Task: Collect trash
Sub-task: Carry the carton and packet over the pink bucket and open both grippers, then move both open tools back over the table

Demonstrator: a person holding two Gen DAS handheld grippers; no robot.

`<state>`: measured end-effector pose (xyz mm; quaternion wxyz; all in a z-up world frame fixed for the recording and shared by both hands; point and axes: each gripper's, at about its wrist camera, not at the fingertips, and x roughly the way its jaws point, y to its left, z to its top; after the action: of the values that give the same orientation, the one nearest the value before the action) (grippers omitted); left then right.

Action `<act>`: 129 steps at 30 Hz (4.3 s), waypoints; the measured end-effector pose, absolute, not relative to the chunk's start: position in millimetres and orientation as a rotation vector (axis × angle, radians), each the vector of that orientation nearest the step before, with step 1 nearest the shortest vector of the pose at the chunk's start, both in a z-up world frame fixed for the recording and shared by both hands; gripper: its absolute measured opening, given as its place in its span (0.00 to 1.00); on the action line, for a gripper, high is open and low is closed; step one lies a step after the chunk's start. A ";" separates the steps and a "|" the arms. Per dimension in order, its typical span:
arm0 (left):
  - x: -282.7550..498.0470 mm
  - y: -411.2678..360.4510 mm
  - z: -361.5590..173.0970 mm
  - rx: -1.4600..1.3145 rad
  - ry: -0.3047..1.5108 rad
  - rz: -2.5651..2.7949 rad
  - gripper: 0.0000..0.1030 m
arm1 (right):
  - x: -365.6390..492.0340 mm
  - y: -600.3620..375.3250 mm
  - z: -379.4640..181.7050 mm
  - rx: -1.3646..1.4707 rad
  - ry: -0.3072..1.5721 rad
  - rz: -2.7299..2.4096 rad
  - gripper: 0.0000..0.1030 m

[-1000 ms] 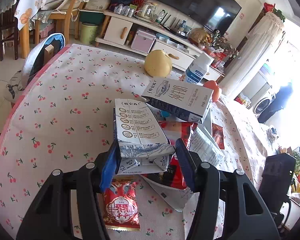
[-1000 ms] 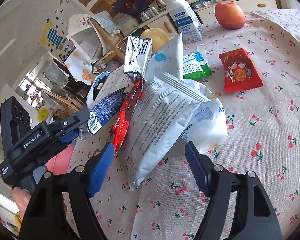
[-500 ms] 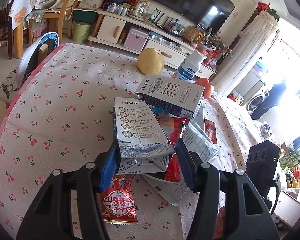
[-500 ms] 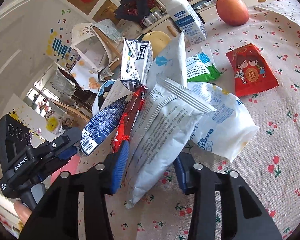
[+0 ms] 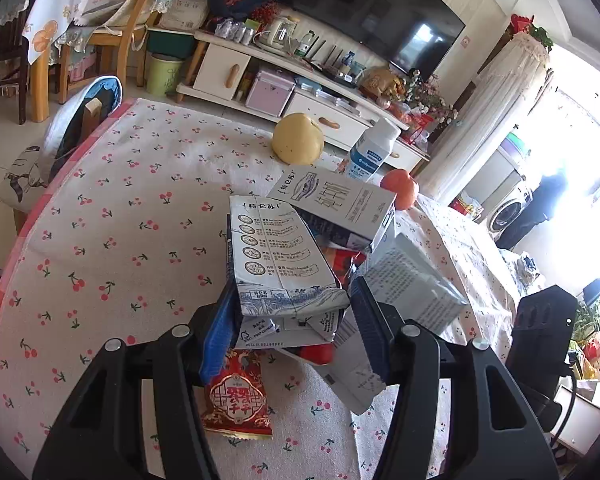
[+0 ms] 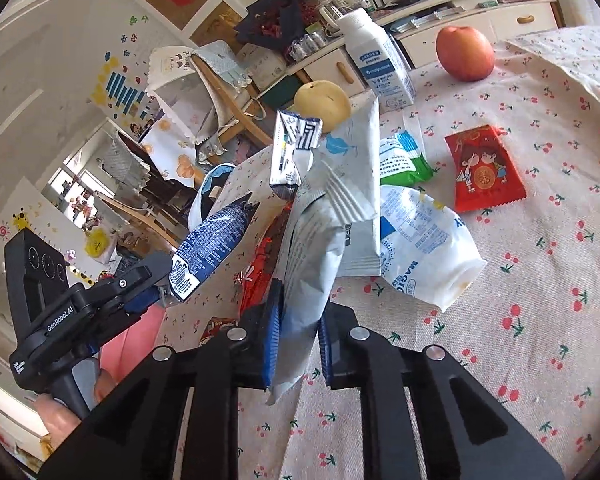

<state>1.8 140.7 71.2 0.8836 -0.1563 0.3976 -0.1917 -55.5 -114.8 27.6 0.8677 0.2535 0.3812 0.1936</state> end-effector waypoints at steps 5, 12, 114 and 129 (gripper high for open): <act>-11.3 142.6 73.3 -0.332 0.813 -0.392 0.56 | -72.2 -105.5 41.1 0.425 0.771 0.375 0.16; -35.9 155.1 76.7 -0.353 0.782 -0.373 0.56 | -86.1 -110.1 50.7 0.402 0.748 0.353 0.16; -73.3 299.0 112.0 -0.298 0.498 0.216 0.86 | -127.6 38.0 123.5 0.007 0.556 0.396 0.91; -84.0 231.9 116.0 -0.139 0.511 0.098 0.87 | -130.4 -43.3 102.6 0.110 0.569 0.321 0.92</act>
<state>-84.0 231.9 116.0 0.9640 -0.0684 0.2524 0.0484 -130.4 -43.3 102.6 0.9457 0.0538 0.2794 0.1574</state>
